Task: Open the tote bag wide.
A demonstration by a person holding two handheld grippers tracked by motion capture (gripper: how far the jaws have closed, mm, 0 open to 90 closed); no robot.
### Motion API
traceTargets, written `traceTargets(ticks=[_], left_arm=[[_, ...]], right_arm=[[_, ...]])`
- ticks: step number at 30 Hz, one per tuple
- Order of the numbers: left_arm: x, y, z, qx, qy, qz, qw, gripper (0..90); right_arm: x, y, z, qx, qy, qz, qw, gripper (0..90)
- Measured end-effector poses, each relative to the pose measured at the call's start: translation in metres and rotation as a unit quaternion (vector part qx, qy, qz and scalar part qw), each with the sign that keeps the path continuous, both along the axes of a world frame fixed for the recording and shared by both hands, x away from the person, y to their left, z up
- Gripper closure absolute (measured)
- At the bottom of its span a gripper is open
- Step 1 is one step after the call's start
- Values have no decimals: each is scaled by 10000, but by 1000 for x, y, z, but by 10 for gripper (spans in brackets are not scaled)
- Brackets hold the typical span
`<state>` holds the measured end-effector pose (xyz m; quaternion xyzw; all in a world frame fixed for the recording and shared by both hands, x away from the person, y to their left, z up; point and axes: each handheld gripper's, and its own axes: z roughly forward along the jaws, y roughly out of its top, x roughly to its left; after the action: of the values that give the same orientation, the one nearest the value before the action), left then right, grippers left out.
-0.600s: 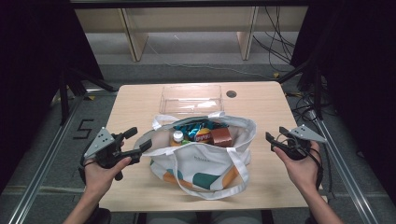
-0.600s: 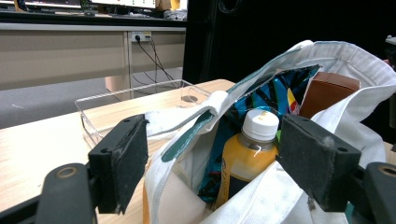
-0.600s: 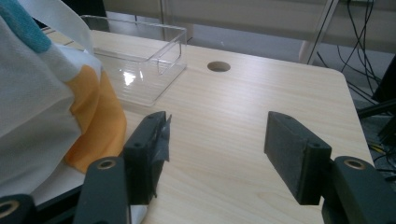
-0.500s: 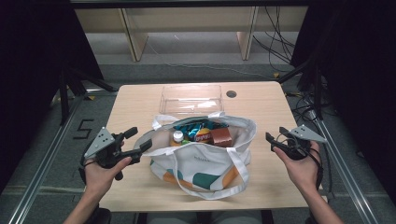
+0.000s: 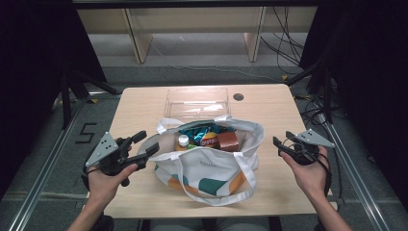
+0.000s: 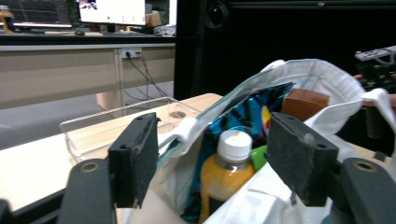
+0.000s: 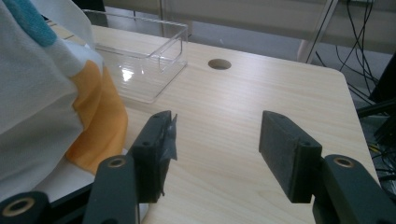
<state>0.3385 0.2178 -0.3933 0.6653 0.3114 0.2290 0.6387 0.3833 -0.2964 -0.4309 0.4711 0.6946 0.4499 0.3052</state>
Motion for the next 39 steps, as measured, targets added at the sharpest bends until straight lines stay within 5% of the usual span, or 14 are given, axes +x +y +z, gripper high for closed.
traceTargets(ticks=[8, 13, 23, 28, 39], left_arm=[[-2, -15, 1, 12, 100, -373, 9993, 477], [-2, -26, 0, 16, 132, -641, 9979, 534], [1, -54, -5, 487, 120, -971, 9940, 539], [7, -66, -11, 917, 57, -1088, 9898, 554], [15, -73, -21, 1184, 102, -1262, 9849, 614]], right_arm=[[3, -4, -1, -74, -122, 114, 9998, 483], [0, -2, 0, -30, 41, 38, 10000, 485], [2, -1, -1, -102, -41, 109, 9999, 485], [2, -1, -2, -76, -46, 128, 9999, 486], [2, -1, -2, -74, -26, 143, 9999, 487]])
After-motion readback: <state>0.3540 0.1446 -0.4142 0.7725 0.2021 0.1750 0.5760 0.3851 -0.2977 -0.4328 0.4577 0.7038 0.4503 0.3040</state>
